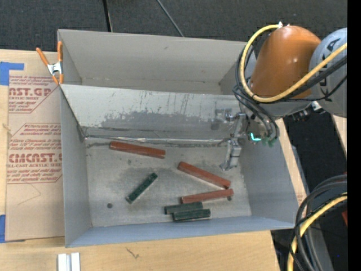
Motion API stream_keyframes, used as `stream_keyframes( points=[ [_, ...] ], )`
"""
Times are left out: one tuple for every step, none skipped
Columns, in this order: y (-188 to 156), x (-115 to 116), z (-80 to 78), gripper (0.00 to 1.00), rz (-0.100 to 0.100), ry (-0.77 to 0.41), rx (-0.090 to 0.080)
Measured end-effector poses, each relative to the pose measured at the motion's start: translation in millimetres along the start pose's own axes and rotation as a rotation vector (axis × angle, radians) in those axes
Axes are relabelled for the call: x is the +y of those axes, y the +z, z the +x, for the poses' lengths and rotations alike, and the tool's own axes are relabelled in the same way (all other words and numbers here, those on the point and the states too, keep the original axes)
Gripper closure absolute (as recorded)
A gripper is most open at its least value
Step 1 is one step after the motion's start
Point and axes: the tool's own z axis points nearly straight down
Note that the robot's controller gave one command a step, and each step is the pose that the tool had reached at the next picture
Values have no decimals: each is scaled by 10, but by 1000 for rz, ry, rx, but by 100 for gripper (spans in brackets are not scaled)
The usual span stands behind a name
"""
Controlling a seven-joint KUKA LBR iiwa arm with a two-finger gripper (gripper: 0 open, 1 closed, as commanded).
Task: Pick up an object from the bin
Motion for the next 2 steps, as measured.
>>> stream_keyframes(
  points=[
    [-29, -1, -14, 0, 1, 0, -6],
    [513, -63, 140, 0, 0, 39, -12]
  ],
)
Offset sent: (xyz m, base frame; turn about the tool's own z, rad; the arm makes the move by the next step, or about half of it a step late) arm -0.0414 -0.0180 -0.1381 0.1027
